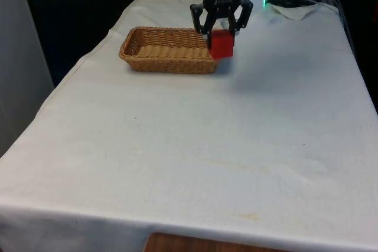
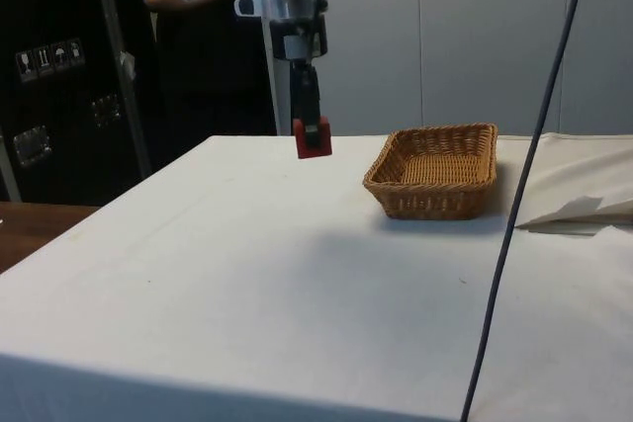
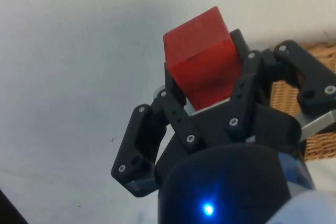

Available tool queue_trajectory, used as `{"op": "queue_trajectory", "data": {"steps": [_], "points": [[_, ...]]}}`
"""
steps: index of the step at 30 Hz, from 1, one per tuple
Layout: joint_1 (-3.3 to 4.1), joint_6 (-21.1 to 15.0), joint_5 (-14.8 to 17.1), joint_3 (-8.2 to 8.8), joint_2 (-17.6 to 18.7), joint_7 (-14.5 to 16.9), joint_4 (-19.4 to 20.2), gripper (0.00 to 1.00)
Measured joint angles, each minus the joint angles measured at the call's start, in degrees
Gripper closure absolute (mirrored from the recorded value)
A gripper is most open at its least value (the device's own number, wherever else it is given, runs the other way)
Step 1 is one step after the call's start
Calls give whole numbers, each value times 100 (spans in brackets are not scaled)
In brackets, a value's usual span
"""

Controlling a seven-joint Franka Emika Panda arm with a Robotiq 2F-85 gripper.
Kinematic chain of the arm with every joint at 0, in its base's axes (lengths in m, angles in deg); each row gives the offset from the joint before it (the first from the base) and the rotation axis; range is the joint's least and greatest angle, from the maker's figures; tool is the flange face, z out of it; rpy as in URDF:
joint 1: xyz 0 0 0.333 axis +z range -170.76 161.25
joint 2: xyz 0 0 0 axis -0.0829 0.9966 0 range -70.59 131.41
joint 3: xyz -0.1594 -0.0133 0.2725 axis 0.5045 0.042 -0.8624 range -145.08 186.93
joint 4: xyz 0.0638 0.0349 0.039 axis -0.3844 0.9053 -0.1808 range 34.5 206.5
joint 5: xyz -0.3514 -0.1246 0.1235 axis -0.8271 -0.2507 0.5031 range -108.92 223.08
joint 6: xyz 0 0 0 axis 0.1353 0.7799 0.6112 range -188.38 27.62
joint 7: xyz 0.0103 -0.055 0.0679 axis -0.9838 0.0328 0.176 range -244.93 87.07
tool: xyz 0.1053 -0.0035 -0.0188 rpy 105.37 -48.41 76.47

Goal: Pick up the cube and place it into the basket.

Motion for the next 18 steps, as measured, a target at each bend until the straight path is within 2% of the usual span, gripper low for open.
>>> {"op": "queue_trajectory", "data": {"steps": [6,16,18], "points": [[0,0,-46,109,-407,69,407,97],[0,-11,-149,281,-894,172,888,97],[0,-11,-149,281,-894,172,888,97]]}}
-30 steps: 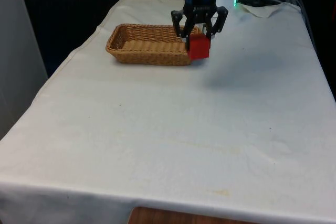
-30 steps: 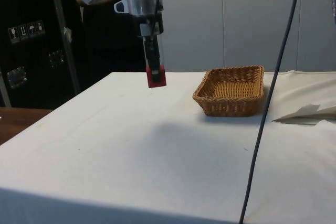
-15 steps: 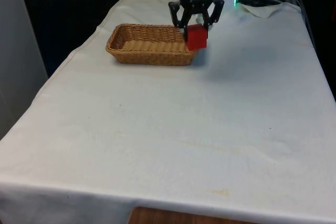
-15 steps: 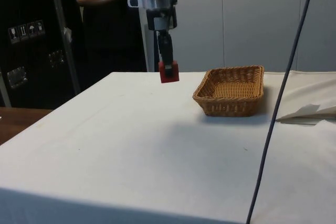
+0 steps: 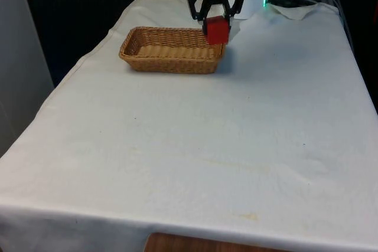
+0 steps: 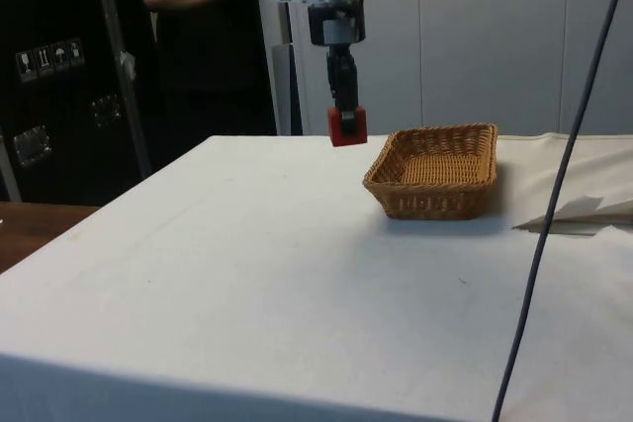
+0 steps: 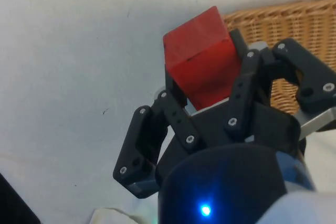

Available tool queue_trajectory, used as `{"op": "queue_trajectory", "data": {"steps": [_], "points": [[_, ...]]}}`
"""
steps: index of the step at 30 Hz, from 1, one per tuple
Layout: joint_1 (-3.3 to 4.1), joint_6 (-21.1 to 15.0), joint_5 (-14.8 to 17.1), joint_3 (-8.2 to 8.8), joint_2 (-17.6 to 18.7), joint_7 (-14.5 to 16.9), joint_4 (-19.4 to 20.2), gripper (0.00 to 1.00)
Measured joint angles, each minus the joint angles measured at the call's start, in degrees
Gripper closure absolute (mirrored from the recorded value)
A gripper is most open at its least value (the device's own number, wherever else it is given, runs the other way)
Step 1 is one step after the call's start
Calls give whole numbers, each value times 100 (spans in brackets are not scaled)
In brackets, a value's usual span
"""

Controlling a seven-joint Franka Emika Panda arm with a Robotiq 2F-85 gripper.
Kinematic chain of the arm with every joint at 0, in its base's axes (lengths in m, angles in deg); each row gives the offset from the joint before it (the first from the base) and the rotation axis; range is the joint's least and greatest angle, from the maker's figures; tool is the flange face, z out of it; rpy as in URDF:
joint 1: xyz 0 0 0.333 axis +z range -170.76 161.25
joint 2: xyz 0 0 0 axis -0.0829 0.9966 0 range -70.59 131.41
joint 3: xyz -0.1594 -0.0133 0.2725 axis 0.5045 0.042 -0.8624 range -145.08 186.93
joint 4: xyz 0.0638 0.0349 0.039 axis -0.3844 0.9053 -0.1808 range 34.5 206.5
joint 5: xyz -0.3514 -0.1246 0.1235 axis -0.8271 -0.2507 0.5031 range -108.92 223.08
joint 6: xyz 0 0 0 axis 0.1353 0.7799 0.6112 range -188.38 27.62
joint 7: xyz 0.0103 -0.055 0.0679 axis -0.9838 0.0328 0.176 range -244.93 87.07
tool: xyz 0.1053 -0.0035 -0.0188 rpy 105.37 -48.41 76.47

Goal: Pick up the cube and place it into the basket.

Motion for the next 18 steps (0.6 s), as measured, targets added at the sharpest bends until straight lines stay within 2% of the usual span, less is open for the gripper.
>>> {"op": "queue_trajectory", "data": {"steps": [9,18], "points": [[0,-103,-40,138,-464,166,464,97],[-6,-258,-40,223,-739,252,773,97]]}}
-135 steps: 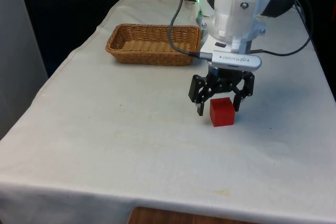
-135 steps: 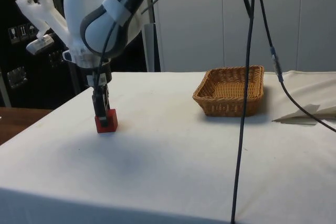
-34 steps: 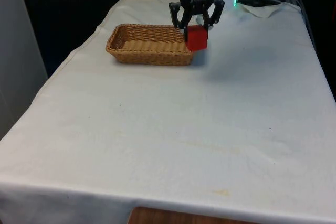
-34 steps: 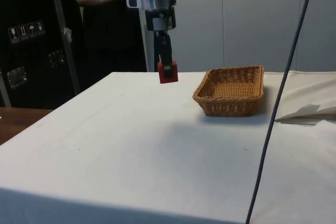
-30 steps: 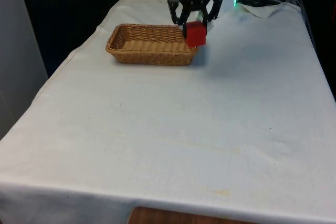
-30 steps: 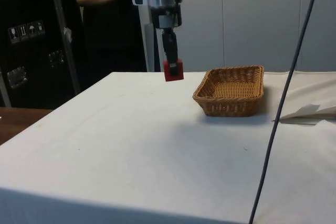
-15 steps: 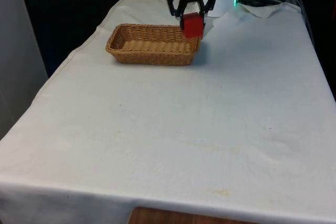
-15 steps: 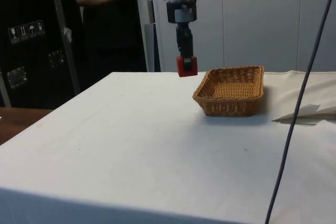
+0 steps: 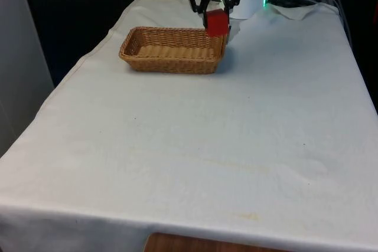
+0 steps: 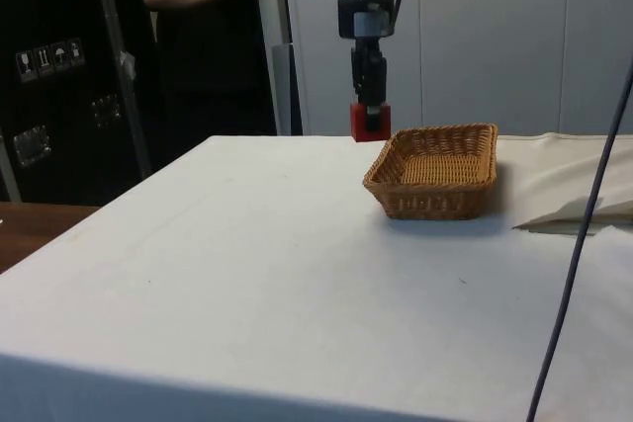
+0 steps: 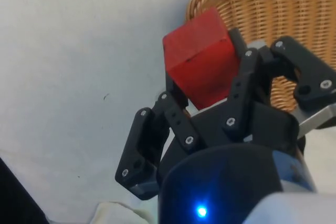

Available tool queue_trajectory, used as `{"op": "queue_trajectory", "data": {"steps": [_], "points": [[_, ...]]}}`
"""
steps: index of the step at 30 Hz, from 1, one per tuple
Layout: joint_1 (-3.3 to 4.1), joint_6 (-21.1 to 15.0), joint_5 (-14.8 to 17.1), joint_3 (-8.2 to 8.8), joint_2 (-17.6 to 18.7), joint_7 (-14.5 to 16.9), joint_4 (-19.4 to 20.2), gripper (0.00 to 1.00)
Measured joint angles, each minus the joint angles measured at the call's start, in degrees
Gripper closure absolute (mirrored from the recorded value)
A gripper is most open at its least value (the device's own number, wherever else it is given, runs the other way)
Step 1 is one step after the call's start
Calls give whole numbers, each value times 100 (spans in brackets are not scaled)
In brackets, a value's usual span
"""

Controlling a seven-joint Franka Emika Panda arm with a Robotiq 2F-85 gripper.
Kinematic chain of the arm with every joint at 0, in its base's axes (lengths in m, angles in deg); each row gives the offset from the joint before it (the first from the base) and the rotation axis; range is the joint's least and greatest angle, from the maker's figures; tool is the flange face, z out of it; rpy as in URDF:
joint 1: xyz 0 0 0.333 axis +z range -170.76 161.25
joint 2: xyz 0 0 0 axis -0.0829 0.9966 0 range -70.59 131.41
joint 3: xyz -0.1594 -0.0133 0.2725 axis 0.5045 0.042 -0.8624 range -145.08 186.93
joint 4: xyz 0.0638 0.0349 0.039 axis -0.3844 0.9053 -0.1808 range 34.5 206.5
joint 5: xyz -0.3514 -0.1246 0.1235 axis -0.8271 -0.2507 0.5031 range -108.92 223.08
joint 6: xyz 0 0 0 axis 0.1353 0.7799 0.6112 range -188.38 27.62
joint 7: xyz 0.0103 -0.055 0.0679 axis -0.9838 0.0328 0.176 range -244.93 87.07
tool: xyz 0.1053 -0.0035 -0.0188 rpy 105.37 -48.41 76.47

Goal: Pick up the cube and place it into the basket.

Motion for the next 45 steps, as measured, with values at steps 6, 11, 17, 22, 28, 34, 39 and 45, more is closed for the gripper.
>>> {"op": "queue_trajectory", "data": {"steps": [6,11,17,22,28,34,39,45], "points": [[-11,-92,0,155,-189,143,229,97],[-34,-115,0,286,-235,264,304,97],[-57,-178,0,447,-264,430,390,97],[-80,-195,-6,607,-321,607,464,97],[-115,-281,-11,808,-361,825,561,97],[-132,-298,-11,1020,-395,1043,619,97],[-138,-395,-11,1215,-390,1232,688,97],[-138,-602,-11,1324,-275,1346,768,97]]}}
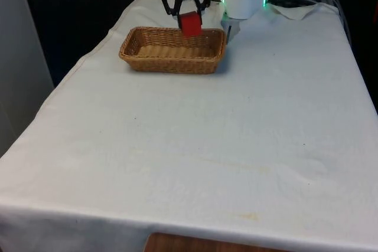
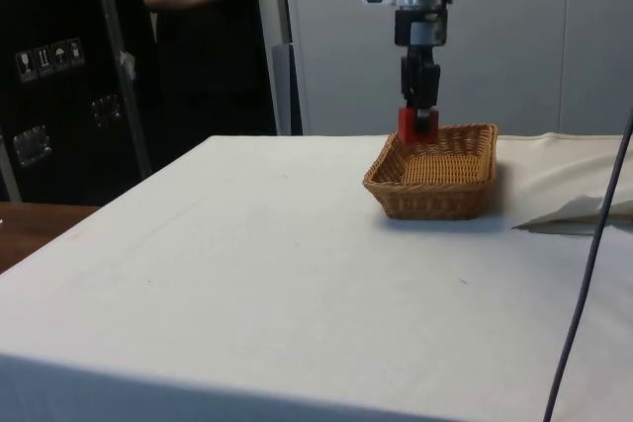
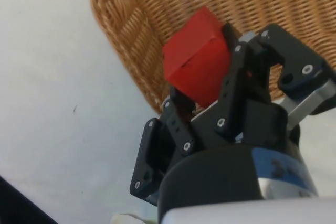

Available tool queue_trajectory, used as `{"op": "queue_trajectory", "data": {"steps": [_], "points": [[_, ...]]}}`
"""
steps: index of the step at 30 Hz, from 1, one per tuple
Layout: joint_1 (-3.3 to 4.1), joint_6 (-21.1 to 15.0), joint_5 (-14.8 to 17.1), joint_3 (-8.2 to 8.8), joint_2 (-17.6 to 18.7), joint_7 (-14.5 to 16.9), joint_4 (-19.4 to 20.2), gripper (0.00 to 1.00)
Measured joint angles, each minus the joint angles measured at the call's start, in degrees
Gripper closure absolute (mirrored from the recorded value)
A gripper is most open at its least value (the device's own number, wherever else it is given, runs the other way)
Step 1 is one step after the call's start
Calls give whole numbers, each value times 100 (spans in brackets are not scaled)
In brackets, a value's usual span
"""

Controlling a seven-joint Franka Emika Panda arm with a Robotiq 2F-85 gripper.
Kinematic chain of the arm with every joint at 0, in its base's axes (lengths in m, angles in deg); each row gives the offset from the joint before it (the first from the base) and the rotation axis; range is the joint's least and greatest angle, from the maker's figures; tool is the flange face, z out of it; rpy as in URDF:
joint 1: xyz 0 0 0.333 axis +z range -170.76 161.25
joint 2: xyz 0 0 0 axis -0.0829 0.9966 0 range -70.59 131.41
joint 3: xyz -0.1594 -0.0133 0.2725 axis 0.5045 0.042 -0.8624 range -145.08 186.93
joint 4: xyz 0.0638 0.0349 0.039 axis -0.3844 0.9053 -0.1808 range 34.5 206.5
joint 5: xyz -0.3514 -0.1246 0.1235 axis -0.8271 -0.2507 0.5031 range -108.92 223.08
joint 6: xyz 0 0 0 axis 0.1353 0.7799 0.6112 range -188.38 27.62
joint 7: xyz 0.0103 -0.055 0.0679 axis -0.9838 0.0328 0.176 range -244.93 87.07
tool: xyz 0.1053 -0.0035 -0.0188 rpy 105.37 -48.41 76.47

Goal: Pick up the cube and place it into the basket.

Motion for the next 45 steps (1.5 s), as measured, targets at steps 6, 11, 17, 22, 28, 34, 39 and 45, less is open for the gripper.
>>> {"op": "queue_trajectory", "data": {"steps": [6,11,17,22,28,34,39,45], "points": [[0,-315,11,92,241,103,57,97],[0,-573,126,201,527,315,57,97],[0,-773,229,292,762,493,52,97],[0,-1003,338,407,1049,688,52,97],[0,-1192,413,487,1306,808,52,97],[0,-1318,567,510,1473,957,52,97],[6,-1358,699,498,1576,1043,57,97],[11,-1352,739,481,1587,1054,57,86]]}}
